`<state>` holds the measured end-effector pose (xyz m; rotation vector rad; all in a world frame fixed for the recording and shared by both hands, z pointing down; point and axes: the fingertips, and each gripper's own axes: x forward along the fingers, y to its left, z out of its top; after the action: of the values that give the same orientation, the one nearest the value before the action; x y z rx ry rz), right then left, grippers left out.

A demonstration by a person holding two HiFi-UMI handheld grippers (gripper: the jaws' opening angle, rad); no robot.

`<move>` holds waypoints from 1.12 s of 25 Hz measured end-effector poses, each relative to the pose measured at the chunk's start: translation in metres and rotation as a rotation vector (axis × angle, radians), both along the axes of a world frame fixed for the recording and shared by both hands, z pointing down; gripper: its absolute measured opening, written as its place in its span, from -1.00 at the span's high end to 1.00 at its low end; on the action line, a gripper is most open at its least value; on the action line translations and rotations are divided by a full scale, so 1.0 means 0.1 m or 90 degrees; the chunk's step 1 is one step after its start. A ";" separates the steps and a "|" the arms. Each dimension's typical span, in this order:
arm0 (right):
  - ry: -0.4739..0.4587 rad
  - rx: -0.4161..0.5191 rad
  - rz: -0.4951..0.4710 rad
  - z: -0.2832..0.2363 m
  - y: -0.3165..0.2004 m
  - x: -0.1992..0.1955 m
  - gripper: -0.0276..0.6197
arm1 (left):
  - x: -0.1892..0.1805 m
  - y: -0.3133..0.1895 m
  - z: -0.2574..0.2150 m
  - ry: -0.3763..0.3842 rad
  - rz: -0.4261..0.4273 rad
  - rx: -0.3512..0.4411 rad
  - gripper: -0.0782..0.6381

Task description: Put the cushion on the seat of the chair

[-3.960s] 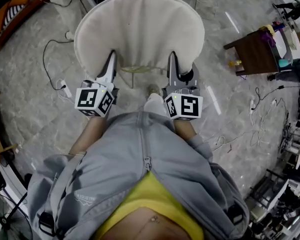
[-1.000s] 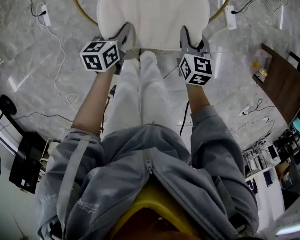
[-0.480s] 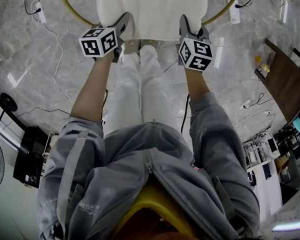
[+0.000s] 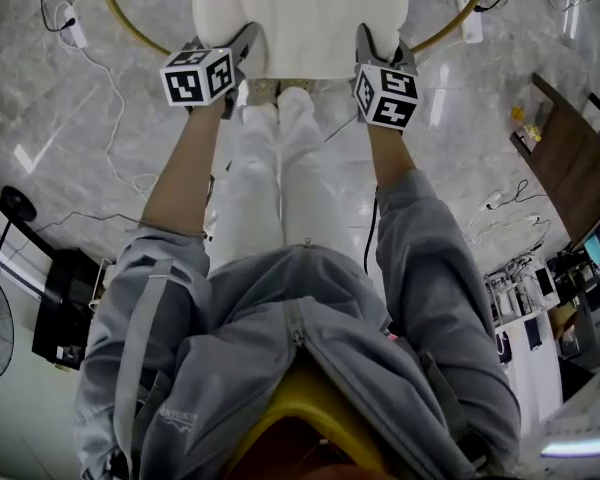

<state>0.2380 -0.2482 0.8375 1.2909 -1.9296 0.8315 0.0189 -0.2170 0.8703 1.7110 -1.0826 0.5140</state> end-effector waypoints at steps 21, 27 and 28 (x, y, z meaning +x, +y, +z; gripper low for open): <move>0.190 -0.016 0.080 -0.14 0.14 0.47 -0.34 | -0.53 0.34 -0.26 -0.235 -0.053 -0.028 -0.51; 0.149 0.033 0.060 -0.52 0.29 0.36 0.41 | -0.63 0.40 -0.76 -0.248 -0.074 0.043 0.45; 0.143 0.037 0.057 -0.60 0.33 0.33 0.59 | -0.63 0.41 -0.86 -0.255 -0.068 0.054 0.63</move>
<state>0.2707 -0.2155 0.7770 1.4491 -1.7405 0.6473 -0.0440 -0.1756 0.7846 1.6510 -1.4905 0.7734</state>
